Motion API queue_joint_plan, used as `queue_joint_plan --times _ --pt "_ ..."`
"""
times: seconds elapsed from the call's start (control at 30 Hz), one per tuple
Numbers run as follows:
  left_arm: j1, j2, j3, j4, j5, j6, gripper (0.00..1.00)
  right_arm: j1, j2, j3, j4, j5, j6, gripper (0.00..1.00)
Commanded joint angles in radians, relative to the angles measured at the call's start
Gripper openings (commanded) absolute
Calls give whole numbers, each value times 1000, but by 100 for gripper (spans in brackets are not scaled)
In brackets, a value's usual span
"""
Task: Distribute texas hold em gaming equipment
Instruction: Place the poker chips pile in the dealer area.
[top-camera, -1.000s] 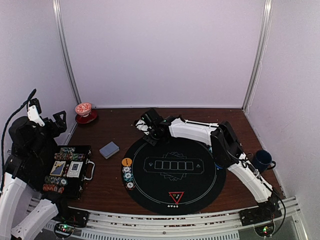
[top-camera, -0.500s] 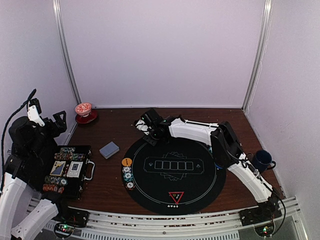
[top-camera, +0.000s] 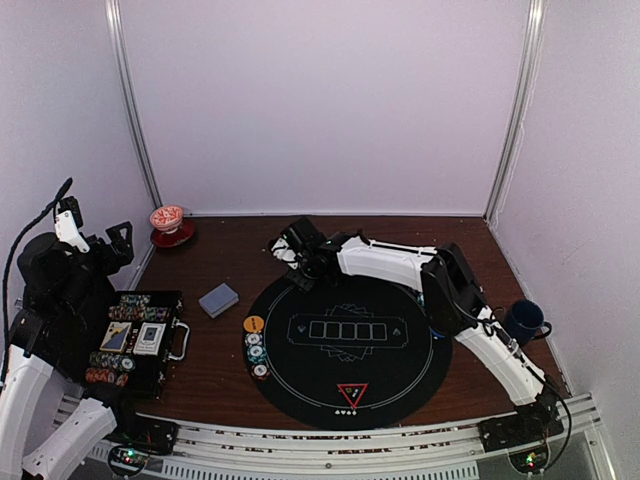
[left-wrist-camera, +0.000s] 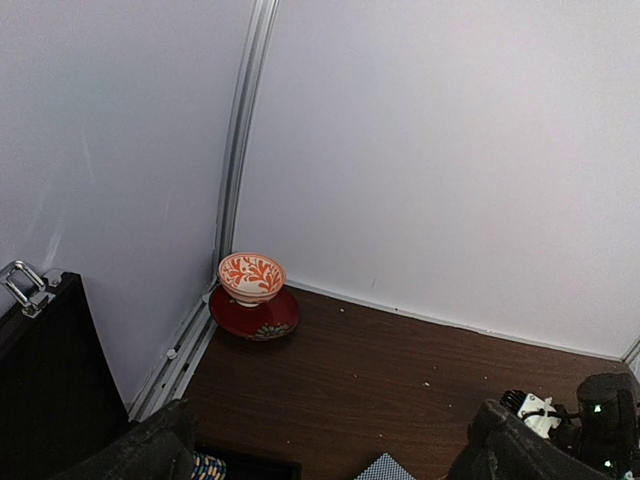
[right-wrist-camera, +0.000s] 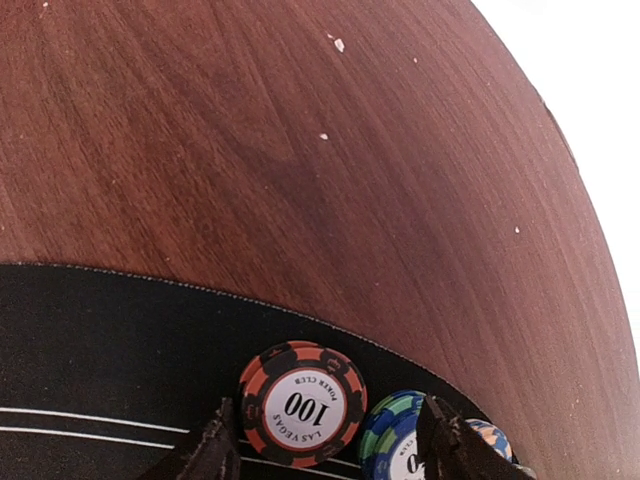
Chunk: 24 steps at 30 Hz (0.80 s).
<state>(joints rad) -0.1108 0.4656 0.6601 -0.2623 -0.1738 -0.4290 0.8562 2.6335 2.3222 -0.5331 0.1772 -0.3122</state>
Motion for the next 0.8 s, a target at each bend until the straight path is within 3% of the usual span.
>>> queue_joint_plan --times 0.0,0.3,0.77 --pt "8 2 -7 49 13 -2 98 18 -3 -8 23 87 26 65" --pt "9 2 -7 49 14 -2 98 51 33 -9 75 215 54 74" --pt "8 4 -7 49 13 -2 98 50 76 -30 112 362 44 76"
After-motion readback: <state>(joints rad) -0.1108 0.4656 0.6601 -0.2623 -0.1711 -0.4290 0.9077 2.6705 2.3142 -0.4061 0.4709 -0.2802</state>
